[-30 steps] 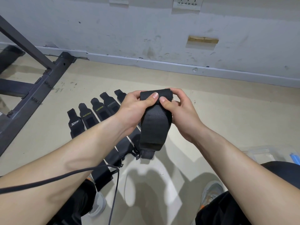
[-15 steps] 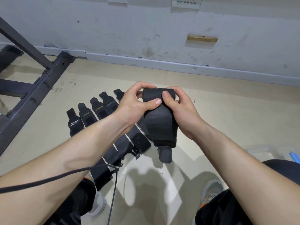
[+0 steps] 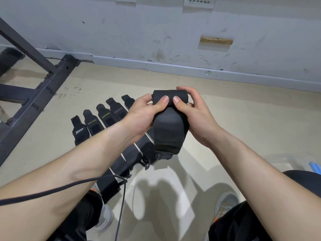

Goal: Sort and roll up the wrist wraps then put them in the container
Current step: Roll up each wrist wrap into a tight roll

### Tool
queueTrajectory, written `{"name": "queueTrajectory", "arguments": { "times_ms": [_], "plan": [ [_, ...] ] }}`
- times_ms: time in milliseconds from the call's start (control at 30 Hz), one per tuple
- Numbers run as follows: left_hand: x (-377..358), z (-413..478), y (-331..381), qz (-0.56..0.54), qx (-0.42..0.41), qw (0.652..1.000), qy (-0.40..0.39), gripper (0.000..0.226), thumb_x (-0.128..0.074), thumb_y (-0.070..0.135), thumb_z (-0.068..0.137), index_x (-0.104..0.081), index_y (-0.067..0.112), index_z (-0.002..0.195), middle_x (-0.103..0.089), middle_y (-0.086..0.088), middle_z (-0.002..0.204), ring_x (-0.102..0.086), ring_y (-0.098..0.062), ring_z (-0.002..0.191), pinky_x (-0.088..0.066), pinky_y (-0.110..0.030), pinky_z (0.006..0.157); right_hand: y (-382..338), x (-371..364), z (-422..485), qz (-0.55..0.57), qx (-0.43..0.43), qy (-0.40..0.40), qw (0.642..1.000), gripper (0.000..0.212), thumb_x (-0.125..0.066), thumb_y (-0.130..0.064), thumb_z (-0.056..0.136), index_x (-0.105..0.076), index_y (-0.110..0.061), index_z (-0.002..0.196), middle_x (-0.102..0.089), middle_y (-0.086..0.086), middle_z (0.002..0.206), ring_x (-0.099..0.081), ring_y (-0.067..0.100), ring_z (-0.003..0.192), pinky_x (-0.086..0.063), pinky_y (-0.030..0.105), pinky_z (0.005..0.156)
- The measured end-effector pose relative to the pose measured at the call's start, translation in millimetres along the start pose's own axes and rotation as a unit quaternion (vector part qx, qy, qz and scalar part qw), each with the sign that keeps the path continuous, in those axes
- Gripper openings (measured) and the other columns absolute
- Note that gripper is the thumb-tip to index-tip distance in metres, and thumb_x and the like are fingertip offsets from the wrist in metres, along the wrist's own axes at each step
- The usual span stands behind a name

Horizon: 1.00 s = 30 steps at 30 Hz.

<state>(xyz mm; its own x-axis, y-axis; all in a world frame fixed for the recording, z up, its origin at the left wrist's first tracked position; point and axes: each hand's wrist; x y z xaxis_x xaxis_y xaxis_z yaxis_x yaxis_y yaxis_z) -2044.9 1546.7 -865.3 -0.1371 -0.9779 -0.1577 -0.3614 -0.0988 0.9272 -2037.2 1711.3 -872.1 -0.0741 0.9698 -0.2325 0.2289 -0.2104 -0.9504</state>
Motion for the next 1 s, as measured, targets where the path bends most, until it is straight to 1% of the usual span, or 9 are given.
{"name": "queueTrajectory", "arguments": {
  "times_ms": [133, 200, 300, 400, 500, 567, 700, 833, 1000],
  "plan": [
    [2.3, 0.1, 0.4, 0.006, -0.021, 1.000, -0.002, 0.034, -0.064, 0.012, 0.099, -0.057, 0.003, 0.131, -0.070, -0.024, 0.123, -0.070, -0.037, 0.112, -0.055, -0.048, 0.099, -1.3, -0.5, 3.8, 0.019, -0.030, 0.016, 0.999, 0.040, -0.067, -0.035, 0.097, -0.058, -0.009, 0.127, -0.074, 0.004, 0.104, -0.072, 0.020, 0.096, -0.053, 0.052, 0.100],
    [1.6, -0.8, -0.6, 0.012, -0.029, 0.999, -0.005, 0.034, -0.064, 0.007, 0.098, -0.056, 0.003, 0.131, -0.069, -0.025, 0.123, -0.070, -0.036, 0.108, -0.055, -0.048, 0.099, -1.4, -0.1, 4.0, 0.001, -0.020, 0.019, 1.000, 0.041, -0.066, -0.039, 0.098, -0.059, -0.006, 0.120, -0.073, 0.005, 0.102, -0.072, 0.022, 0.094, -0.055, 0.051, 0.096],
    [0.8, -1.0, -0.1, 0.007, -0.032, 0.999, -0.007, 0.037, -0.065, 0.004, 0.097, -0.054, 0.001, 0.132, -0.069, -0.026, 0.124, -0.070, -0.037, 0.108, -0.057, -0.047, 0.097, -1.7, 2.3, 3.7, -0.009, -0.004, 0.017, 1.000, 0.028, -0.063, -0.028, 0.101, -0.059, -0.008, 0.121, -0.073, 0.011, 0.097, -0.071, 0.025, 0.088, -0.057, 0.045, 0.085],
    [-0.3, -1.4, 4.6, 0.000, -0.003, 1.000, -0.014, 0.040, -0.066, 0.017, 0.098, -0.057, 0.003, 0.134, -0.072, -0.019, 0.122, -0.072, -0.032, 0.108, -0.060, -0.038, 0.083, -3.2, 4.5, 2.7, -0.012, 0.014, 0.012, 1.000, 0.021, -0.063, -0.019, 0.101, -0.059, -0.013, 0.120, -0.072, 0.011, 0.094, -0.070, 0.024, 0.084, -0.058, 0.039, 0.078],
    [-4.6, -3.6, 9.7, 0.006, 0.034, 0.999, -0.034, 0.043, -0.057, 0.039, 0.102, -0.065, 0.006, 0.128, -0.076, -0.008, 0.113, -0.075, -0.021, 0.100, -0.061, -0.031, 0.077, -0.9, 5.0, 1.2, -0.040, 0.035, 0.004, 0.999, 0.026, -0.069, -0.017, 0.097, -0.061, -0.018, 0.122, -0.070, 0.014, 0.101, -0.069, 0.021, 0.086, -0.058, 0.035, 0.075],
    [-5.5, -2.0, 9.4, 0.003, 0.049, 0.998, -0.028, 0.049, -0.050, 0.047, 0.104, -0.066, 0.008, 0.129, -0.076, -0.009, 0.117, -0.074, -0.023, 0.106, -0.061, -0.036, 0.088, 0.4, 4.6, -0.3, -0.060, 0.042, -0.005, 0.997, 0.030, -0.070, -0.017, 0.095, -0.061, -0.019, 0.124, -0.067, 0.016, 0.108, -0.068, 0.021, 0.089, -0.058, 0.033, 0.075],
    [-7.8, 0.5, 4.4, -0.066, 0.049, 0.997, -0.012, 0.056, -0.050, 0.045, 0.105, -0.059, -0.001, 0.136, -0.068, -0.021, 0.129, -0.067, -0.035, 0.119, -0.049, -0.050, 0.109, 3.1, -0.4, -3.1, -0.064, 0.041, -0.006, 0.997, 0.031, -0.063, -0.011, 0.101, -0.056, -0.020, 0.130, -0.065, 0.007, 0.109, -0.067, 0.014, 0.092, -0.057, 0.028, 0.078],
    [-14.2, -2.1, -0.5, -0.116, 0.025, 0.992, 0.033, 0.070, -0.063, 0.046, 0.093, -0.047, -0.002, 0.142, -0.069, -0.022, 0.127, -0.070, -0.036, 0.113, -0.053, -0.051, 0.103, 9.7, -14.7, -5.4, -0.065, 0.009, 0.033, 0.997, 0.035, -0.058, -0.030, 0.104, -0.050, -0.018, 0.136, -0.069, 0.002, 0.123, -0.069, 0.015, 0.111, -0.055, 0.040, 0.102],
    [-20.5, -3.4, -14.2, -0.042, 0.003, 0.996, 0.083, 0.066, -0.065, 0.054, 0.086, -0.046, 0.011, 0.132, -0.072, -0.010, 0.120, -0.073, -0.025, 0.108, -0.055, -0.051, 0.101, 13.5, -21.5, -8.0, -0.122, -0.038, 0.062, 0.990, 0.046, -0.048, -0.063, 0.097, -0.047, -0.029, 0.128, -0.069, -0.008, 0.117, -0.069, 0.015, 0.108, -0.053, 0.046, 0.101]
  ]
}}
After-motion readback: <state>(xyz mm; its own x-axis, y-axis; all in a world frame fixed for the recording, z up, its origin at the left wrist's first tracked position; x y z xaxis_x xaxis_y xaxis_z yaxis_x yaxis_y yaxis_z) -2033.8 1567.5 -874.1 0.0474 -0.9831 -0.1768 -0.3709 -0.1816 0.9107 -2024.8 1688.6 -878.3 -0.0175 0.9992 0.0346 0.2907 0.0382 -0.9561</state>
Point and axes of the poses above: each hand's wrist, its own z-axis towards the middle knuckle, its own x-axis out of the back of the hand, y = z × x
